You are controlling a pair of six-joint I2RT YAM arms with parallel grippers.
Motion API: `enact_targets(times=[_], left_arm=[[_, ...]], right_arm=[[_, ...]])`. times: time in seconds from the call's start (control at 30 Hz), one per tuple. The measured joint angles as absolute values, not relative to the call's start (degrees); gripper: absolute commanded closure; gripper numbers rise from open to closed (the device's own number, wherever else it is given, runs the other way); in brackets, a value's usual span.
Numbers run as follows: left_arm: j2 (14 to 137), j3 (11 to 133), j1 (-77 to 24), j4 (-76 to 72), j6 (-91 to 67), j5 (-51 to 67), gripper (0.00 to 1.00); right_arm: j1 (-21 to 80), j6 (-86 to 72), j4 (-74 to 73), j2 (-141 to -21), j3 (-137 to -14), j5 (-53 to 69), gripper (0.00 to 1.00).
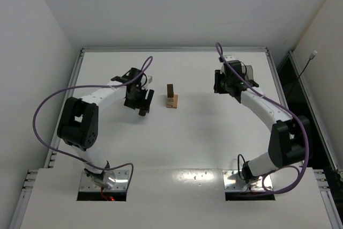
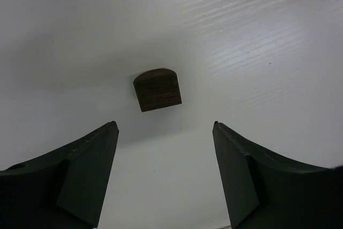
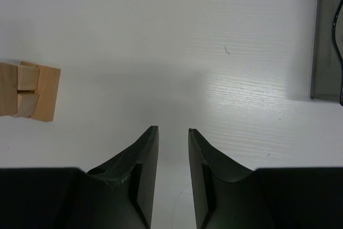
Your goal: Build the wood block tower
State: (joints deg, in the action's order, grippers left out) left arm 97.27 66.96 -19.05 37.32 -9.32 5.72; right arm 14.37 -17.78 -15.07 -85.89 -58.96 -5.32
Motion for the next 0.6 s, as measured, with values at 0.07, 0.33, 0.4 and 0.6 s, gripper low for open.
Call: enact_targets(times=[0.07,0.33,0.4,0.6], left_arm=[[97.8,67.1,-19.7,36.8,-9.7,4.8,0.34],[102.0,68.1,-21.6,36.6,-10.7,1.0,0.41],[103.2,68.8,-21.7,36.6,-10.9,0.4,0.41],[106.1,70.6,-21.7,36.4,-11.1,-0.6,0.42]], right_arm=[[14.4,-17.7,-15.1,-85.9,-58.9,-5.2,0.74],[13.7,-17.7,-15.1,-85.9,-58.9,-4.7,0.74],[13.5,-17.7,-15.1,-85.9,-58.9,-4.6,0.74],[13.0,-17.7,-15.1,-85.9,-58.9,-4.5,0.74]])
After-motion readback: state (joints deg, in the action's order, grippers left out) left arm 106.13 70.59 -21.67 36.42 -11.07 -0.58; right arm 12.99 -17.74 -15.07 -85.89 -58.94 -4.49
